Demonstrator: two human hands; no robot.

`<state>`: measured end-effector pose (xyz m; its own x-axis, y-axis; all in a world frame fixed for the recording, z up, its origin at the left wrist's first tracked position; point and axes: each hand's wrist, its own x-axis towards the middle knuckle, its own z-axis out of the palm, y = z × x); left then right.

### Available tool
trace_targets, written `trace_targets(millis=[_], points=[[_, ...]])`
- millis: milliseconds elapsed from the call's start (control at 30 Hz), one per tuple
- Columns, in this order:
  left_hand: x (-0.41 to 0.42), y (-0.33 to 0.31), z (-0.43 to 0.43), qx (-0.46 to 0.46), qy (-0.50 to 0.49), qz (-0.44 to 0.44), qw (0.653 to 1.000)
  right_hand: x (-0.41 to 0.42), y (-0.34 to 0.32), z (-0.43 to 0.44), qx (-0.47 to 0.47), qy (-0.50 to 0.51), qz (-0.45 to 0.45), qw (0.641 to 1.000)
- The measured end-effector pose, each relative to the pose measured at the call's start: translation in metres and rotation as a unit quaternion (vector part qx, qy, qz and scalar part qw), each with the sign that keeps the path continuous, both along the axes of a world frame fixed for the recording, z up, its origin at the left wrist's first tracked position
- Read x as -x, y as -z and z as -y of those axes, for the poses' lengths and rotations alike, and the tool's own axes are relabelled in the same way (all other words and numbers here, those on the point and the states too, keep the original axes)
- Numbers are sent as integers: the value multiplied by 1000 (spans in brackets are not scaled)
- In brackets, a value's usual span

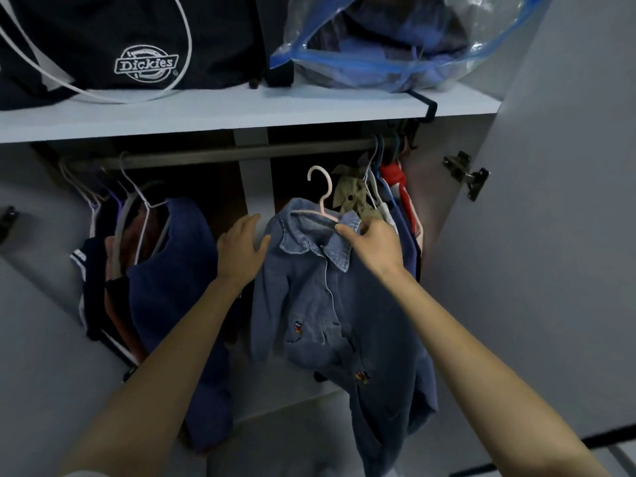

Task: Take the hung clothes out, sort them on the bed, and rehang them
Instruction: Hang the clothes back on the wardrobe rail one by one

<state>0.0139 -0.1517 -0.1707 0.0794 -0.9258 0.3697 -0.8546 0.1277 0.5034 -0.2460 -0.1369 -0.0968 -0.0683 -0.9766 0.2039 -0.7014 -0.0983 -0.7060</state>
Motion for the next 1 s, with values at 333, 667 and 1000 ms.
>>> trace_targets(millis=[333, 667, 1000], points=[[-2, -3, 50, -44, -50, 9, 998, -8, -11, 75, -41, 15, 53, 998], [-21, -6, 86, -55, -46, 4, 997, -21, -7, 120, -26, 30, 77, 996], [-36, -10, 102, -50, -33, 29, 998, -42, 3, 150, -30, 58, 71, 995]])
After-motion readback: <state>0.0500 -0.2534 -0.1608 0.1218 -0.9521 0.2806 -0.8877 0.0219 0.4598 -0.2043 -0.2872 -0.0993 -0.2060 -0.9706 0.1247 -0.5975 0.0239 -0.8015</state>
